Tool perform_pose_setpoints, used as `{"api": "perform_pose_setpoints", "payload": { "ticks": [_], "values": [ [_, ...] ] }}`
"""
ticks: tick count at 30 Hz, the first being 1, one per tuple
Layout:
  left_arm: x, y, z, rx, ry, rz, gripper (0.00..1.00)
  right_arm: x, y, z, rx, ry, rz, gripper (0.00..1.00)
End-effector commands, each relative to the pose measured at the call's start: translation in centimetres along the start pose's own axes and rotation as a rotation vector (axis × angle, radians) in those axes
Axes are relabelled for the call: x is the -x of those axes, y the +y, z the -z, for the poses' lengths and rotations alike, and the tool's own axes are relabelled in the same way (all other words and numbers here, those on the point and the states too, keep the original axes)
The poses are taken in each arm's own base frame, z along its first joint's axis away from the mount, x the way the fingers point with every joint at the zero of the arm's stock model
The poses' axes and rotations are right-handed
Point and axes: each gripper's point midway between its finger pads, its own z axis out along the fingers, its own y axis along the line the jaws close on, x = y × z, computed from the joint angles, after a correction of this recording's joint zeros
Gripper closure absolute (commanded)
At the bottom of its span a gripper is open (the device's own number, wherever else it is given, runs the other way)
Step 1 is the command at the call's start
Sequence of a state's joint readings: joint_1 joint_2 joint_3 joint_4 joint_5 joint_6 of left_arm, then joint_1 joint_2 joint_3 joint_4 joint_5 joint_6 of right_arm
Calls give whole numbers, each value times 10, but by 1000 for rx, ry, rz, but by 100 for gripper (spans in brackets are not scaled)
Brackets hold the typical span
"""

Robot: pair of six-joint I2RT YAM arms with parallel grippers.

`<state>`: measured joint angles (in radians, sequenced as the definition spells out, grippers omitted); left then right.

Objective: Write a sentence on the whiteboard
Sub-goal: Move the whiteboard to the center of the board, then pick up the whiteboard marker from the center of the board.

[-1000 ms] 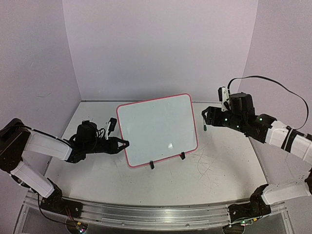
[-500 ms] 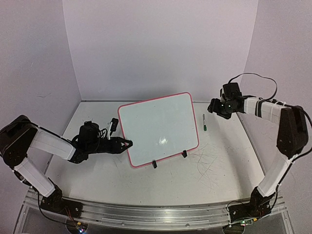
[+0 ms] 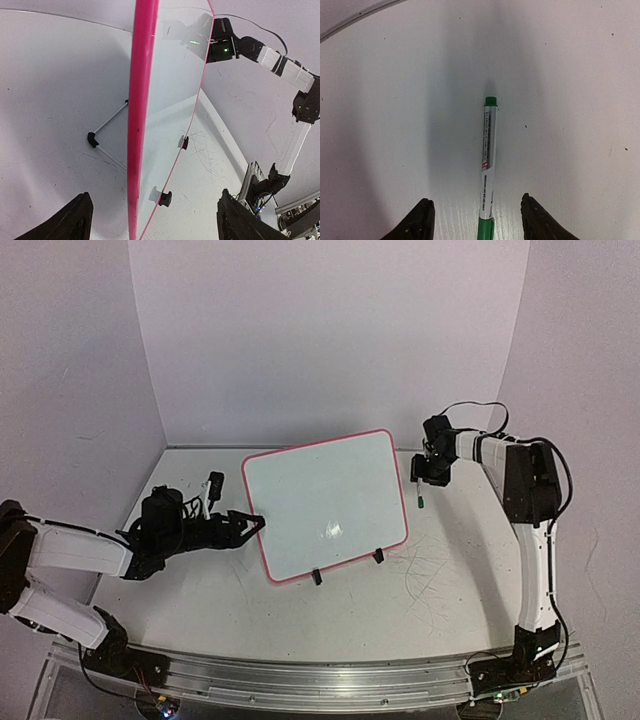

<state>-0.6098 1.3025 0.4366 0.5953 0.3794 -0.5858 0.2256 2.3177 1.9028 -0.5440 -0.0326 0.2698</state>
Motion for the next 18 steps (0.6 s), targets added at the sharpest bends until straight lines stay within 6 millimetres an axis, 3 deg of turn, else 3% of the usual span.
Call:
{"api": "perform_pose_setpoints", "payload": {
  "ticks": [1, 7, 9, 18],
  "values": [
    [13, -3, 14, 44, -50, 5, 13, 4, -1, -9, -35, 13, 30, 45],
    [34, -14, 30, 66, -113, -12, 11, -8, -11, -26, -85, 38, 39, 57],
    [40, -19, 33, 63, -129, -16, 10, -11, -12, -30, -89, 46, 42, 65],
    [56, -38, 39, 58, -141, -44, 11, -16, -14, -32, -93, 49, 48, 81]
  ]
}}
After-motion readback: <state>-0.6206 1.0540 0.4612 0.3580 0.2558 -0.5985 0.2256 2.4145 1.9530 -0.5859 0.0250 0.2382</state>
